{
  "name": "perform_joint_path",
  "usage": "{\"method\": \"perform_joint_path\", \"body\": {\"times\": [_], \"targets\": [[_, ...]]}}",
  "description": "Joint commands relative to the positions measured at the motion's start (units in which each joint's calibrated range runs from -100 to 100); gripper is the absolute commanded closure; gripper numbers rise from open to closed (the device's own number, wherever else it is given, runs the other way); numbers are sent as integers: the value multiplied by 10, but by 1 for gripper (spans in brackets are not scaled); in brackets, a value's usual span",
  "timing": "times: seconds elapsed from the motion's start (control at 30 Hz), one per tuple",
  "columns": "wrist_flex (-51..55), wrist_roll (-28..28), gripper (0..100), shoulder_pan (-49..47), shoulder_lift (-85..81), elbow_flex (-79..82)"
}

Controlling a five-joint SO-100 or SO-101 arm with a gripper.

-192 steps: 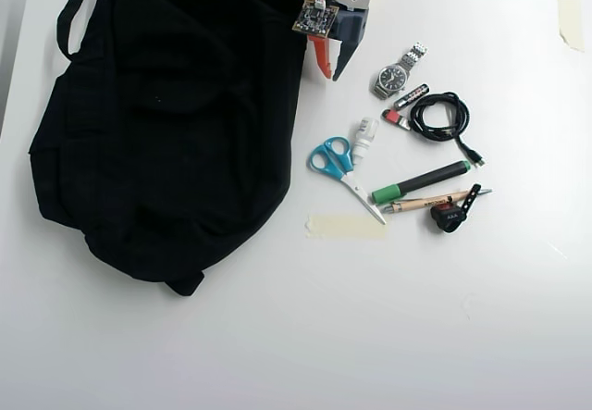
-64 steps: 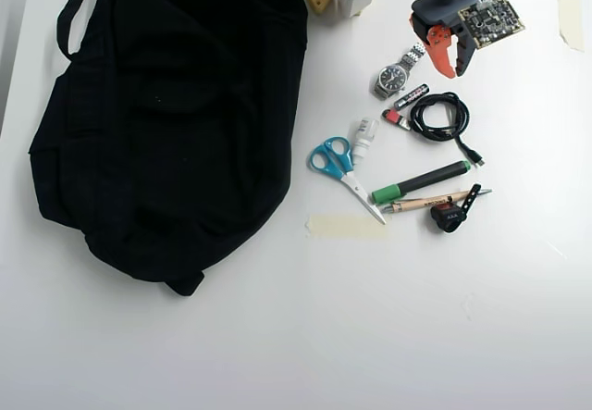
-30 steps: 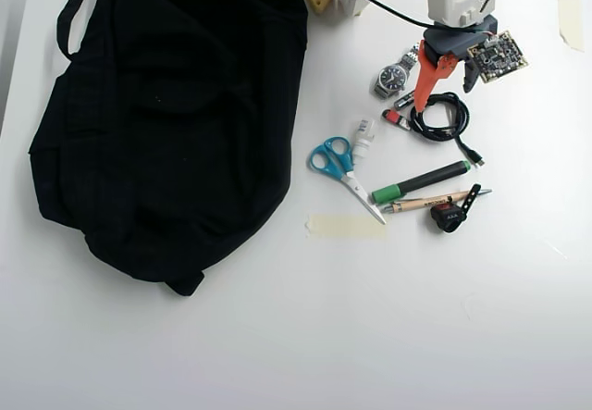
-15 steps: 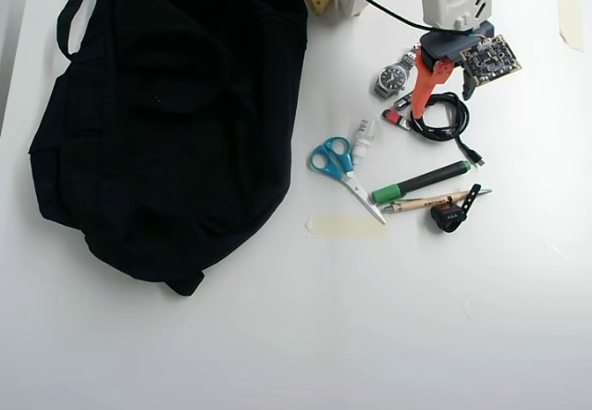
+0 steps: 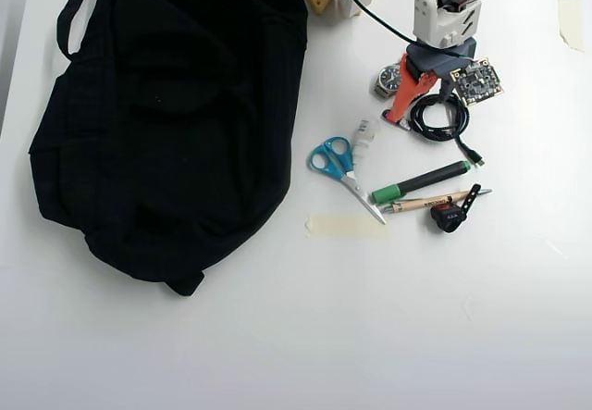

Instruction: Put the usbc cable into the black bag

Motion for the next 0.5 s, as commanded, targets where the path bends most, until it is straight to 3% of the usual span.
{"method": "perform_joint_path", "body": {"times": [0.0,0.47], "targets": [[3,2,69,5,24,-42],[42,-3,69,1,154,-179]]}}
